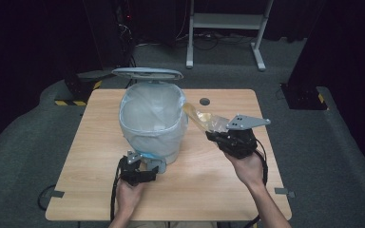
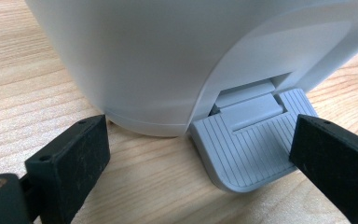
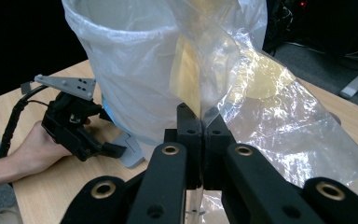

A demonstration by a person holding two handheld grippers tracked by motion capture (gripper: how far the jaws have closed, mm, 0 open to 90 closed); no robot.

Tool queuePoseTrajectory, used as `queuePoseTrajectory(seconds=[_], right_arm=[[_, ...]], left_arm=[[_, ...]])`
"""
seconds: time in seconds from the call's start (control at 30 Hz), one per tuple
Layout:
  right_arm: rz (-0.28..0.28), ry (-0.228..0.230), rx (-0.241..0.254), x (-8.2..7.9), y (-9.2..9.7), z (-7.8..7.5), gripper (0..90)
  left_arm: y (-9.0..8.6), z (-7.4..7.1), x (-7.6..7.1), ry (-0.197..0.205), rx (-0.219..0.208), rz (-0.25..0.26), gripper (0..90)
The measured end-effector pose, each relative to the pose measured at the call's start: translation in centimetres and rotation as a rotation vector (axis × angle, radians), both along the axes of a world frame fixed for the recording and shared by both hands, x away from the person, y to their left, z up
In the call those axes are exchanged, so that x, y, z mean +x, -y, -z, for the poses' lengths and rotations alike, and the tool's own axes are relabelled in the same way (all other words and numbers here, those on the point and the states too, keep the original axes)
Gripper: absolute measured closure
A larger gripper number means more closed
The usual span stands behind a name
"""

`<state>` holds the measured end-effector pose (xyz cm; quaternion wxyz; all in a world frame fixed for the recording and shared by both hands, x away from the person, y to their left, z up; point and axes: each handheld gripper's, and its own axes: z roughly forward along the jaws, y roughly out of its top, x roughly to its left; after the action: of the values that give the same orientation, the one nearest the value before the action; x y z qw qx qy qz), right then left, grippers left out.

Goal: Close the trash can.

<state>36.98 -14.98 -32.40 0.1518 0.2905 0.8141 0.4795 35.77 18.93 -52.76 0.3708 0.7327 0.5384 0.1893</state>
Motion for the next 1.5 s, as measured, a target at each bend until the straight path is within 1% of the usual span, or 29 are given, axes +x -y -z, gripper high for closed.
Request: queuePoseTrajectory(seconds=[0.1,0.3,0.33,0.4,0.43,0.6,0.63,0.73,0.93,1.03,1.1,1.13,1.17,1.27,1.43,1.5], right_arm=[[-0.004,0.009,0.000,0.0,-0.1,-0.6,88.6],[-0.013,0.007,0.005,0.1,-0.4,-1.5,88.6],[-0.018,0.009,-0.002,0.2,-0.5,-1.9,88.6],[-0.023,0.012,-0.004,0.3,-0.6,-2.0,88.6],[-0.029,0.007,-0.003,0.5,-0.9,-2.2,88.6],[-0.039,0.012,-0.019,0.8,-1.4,-2.7,88.6],[-0.044,0.011,-0.021,1.0,-1.8,-3.0,88.6],[-0.049,0.012,-0.018,1.3,-2.1,-3.2,88.6],[-0.086,0.003,0.000,2.1,-3.6,-4.2,88.6],[-0.099,-0.005,-0.007,2.4,-4.2,-4.4,88.6],[-0.104,-0.007,-0.023,2.8,-4.9,-4.6,88.6],[-0.105,-0.001,-0.047,3.1,-5.5,-4.8,88.6],[-0.106,-0.002,-0.053,3.3,-5.7,-4.8,88.6],[-0.113,-0.014,-0.045,3.7,-6.2,-5.0,88.6],[-0.131,-0.021,-0.053,4.2,-6.9,-5.4,88.6],[-0.133,-0.033,-0.051,4.4,-7.2,-5.6,88.6]], left_arm=[[0.0,0.0,0.0,0.000,0.001,0.000,5.2],[0.0,0.0,0.0,0.000,0.001,-0.001,5.2],[0.0,0.0,0.0,0.000,0.002,-0.001,5.2],[0.0,0.0,0.0,0.000,0.002,-0.001,5.2],[0.0,0.0,0.0,0.000,0.002,-0.001,5.2],[0.0,0.0,0.0,0.003,0.000,-0.001,5.2],[0.1,0.0,0.0,0.003,-0.001,-0.001,5.2],[0.0,0.0,0.0,0.001,0.002,0.003,5.2],[0.1,0.0,0.0,0.001,-0.006,0.002,5.2],[0.1,0.0,0.0,0.002,-0.004,0.002,5.2],[0.0,0.0,0.0,-0.001,-0.001,0.007,5.2],[0.1,0.0,0.0,0.000,-0.004,0.003,5.2],[0.1,0.0,-0.1,0.001,-0.001,0.003,5.2],[0.1,0.0,-0.1,0.001,-0.001,0.004,5.2],[0.1,0.0,0.0,0.000,-0.004,0.004,5.2],[0.1,0.0,0.0,0.000,-0.006,0.003,5.2]])
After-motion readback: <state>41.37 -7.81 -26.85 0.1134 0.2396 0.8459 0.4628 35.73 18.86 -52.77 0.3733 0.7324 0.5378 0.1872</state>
